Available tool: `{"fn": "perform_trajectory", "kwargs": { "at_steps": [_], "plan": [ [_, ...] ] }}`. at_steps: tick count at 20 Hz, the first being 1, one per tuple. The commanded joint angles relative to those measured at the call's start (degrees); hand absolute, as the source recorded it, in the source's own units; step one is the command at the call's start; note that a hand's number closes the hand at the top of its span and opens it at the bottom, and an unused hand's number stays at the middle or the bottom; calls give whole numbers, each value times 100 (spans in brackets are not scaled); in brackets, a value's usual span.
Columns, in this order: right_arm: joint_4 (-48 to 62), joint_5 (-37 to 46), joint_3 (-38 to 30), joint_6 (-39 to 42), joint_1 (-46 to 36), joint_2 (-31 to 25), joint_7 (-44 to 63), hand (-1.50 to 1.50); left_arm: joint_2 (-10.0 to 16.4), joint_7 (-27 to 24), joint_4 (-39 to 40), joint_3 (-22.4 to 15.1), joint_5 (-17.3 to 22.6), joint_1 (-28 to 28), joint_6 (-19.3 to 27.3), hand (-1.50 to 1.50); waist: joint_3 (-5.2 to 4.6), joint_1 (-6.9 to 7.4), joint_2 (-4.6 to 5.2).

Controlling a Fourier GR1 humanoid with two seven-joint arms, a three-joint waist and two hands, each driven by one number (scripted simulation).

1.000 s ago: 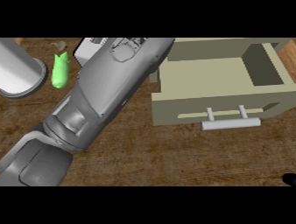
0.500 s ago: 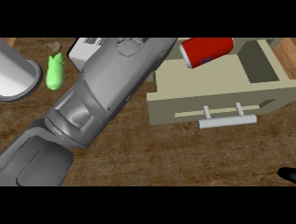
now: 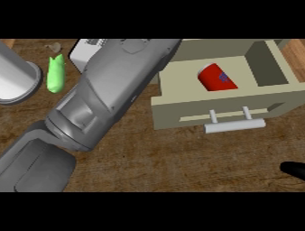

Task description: Pick up the can, place it into the drawer and close the drawer

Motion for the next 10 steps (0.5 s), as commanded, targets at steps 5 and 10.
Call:
{"fn": "perform_trajectory", "kwargs": {
  "at_steps": [5, 10],
  "plan": [
    [324, 1250, 572, 160, -390, -459, -497, -150, 0, -310, -58, 73, 444, 125, -51, -150, -5, 60, 17],
    [855, 2438, 1154, -23, -519, -564, -937, -150, 0, -261, 5, 144, 624, -77, 135, -150, -3, 170, 2]
  ]
}}
